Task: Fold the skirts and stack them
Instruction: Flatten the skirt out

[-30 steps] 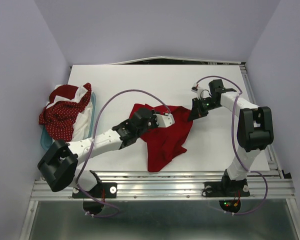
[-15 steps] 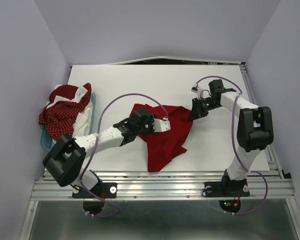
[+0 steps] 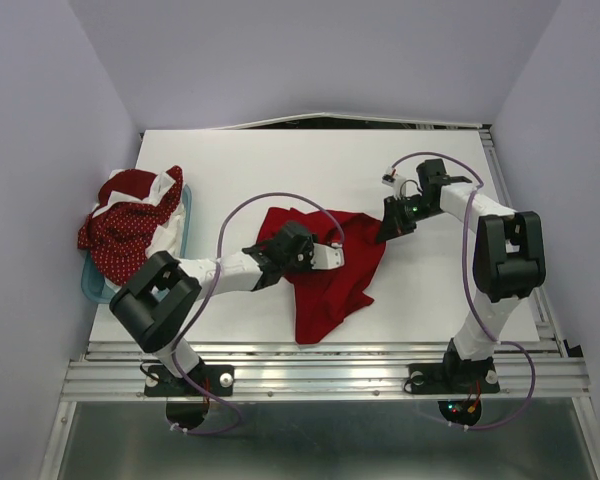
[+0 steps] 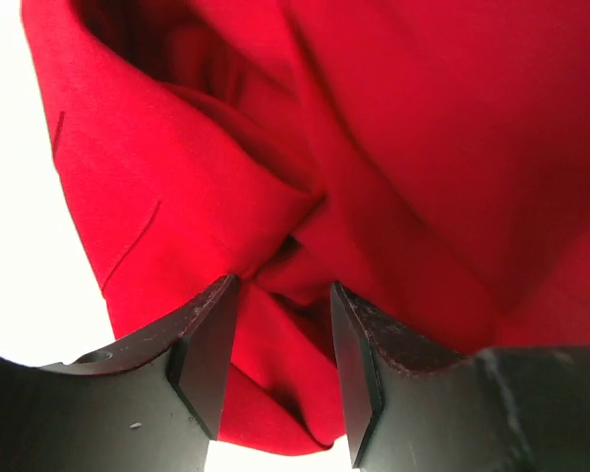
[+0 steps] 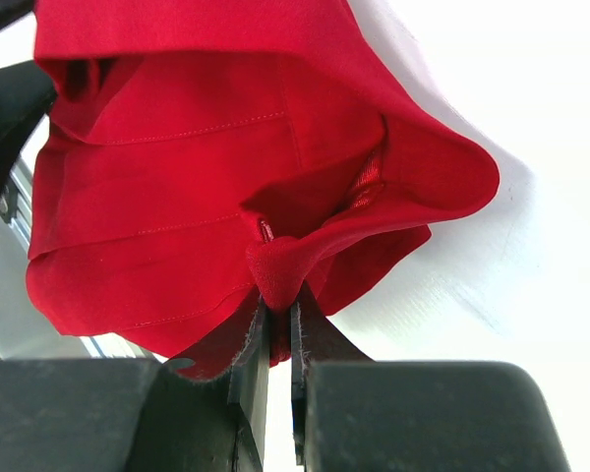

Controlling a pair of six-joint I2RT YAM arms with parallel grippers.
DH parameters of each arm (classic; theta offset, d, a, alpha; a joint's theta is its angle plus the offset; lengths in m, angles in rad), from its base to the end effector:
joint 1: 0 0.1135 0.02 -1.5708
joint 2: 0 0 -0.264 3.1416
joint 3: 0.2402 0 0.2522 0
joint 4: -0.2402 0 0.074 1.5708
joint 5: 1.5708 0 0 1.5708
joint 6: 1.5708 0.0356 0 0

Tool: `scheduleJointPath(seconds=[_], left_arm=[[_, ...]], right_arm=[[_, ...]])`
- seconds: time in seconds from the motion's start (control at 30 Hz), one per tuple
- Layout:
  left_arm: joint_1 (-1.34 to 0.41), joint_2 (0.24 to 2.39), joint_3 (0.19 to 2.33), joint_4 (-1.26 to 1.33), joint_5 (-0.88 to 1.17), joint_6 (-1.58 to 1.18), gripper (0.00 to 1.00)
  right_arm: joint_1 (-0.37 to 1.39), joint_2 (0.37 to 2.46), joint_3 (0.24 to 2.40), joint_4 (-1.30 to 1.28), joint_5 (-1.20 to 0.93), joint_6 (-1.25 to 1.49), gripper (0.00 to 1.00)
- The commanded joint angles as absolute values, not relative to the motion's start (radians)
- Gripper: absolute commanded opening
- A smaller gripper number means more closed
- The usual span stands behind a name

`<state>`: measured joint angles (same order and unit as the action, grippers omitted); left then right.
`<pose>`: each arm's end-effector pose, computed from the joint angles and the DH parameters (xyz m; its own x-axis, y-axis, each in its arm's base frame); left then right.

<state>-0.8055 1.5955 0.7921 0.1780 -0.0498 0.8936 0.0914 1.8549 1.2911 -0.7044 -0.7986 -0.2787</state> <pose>0.2289 -0.2357 0.1786 0.2854 0.8264 -0.4853 0.7499 0.1227 0.6501 0.3587 0.0585 0.1924 -0.8379 -0.2695 -0.4746 -0.5271 0.6253 0.5755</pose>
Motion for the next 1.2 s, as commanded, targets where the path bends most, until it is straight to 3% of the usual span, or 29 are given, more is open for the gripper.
scheduleJointPath(seconds=[0.0,0.2,0.57,1.17], left_arm=[[-0.813,1.592,0.842,0.307,-0.127,0.888,0.52],[-0.81,1.516,0.825,0.321,-0.103,0.87,0.45],[-0.802,1.554,0.877,0.288,-0.068,0.818,0.41],[-0.807,1.595,0.841,0.27,-0.011,0.847,0.5]], right_arm=[[0.091,1.861,1.331,-0.729,-0.818,-0.302,0.01],[0.091,1.858,1.333,-0.735,-0.813,-0.308,0.01],[0.091,1.852,1.324,-0.733,-0.815,-0.314,0.01],[0.091,1.865,1.324,-0.733,-0.822,-0.318,0.01]])
